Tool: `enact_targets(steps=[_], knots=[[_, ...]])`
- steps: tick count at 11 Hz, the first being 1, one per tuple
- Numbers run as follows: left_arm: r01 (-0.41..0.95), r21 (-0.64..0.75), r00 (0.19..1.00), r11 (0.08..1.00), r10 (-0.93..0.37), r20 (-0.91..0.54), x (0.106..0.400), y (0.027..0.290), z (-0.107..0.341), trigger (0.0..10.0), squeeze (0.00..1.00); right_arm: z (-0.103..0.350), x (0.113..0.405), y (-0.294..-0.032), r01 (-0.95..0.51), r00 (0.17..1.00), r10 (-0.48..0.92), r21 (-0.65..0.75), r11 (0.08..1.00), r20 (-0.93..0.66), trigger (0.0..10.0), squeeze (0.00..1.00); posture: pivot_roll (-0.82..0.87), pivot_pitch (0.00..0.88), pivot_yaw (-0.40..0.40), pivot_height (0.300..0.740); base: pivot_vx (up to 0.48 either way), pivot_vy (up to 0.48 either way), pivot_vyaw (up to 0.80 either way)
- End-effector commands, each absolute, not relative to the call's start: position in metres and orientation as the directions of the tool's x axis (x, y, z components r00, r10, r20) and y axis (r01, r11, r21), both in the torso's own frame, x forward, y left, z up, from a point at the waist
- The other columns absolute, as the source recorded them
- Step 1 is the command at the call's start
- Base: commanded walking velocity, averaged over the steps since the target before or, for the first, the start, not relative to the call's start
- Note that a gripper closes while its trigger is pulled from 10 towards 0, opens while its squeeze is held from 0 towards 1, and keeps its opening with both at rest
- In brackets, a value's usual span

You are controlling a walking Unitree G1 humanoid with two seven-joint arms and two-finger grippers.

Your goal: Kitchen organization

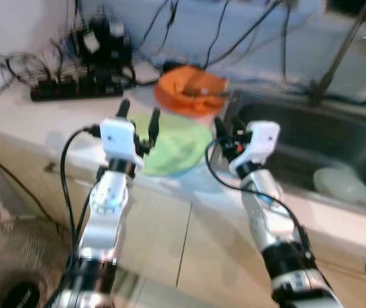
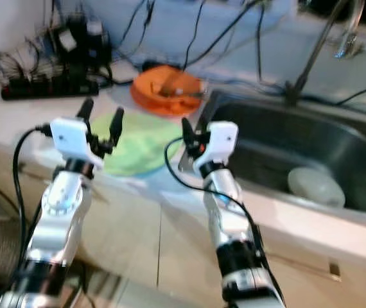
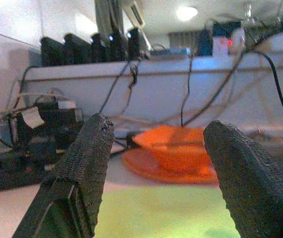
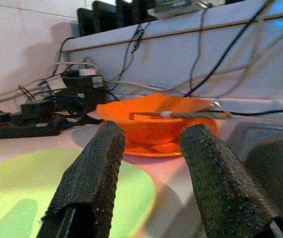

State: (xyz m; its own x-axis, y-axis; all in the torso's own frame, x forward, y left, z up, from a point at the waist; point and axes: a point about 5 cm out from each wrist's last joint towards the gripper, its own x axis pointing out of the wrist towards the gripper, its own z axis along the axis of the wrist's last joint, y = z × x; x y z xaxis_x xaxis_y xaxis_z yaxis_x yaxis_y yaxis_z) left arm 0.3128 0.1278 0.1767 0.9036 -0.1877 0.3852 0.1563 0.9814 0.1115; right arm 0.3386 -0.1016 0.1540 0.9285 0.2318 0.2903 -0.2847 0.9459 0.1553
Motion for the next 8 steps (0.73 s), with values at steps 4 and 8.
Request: enact_targets(steps=[4,8], knots=[[0.171,0.221,0.911,0.96,-0.239,0.336,0.286,0.137,0.156,10.0,0.0,0.152,0.319,-0.119,-0.228,0.916,0.194,0.057,0.972,0.352,10.0,0.0,0.23,0.0,-0.034,0.74,0.0,0.0,0.0],[0.398,0.582,0.811,0.709,-0.568,0.137,0.263,0.126,0.169,10.0,0.0,0.14,0.317,-0.114,-0.241,0.932,0.214,0.059,0.969,0.292,10.0,0.0,0.26,0.0,-0.045,0.74,0.0,0.0,0.0]])
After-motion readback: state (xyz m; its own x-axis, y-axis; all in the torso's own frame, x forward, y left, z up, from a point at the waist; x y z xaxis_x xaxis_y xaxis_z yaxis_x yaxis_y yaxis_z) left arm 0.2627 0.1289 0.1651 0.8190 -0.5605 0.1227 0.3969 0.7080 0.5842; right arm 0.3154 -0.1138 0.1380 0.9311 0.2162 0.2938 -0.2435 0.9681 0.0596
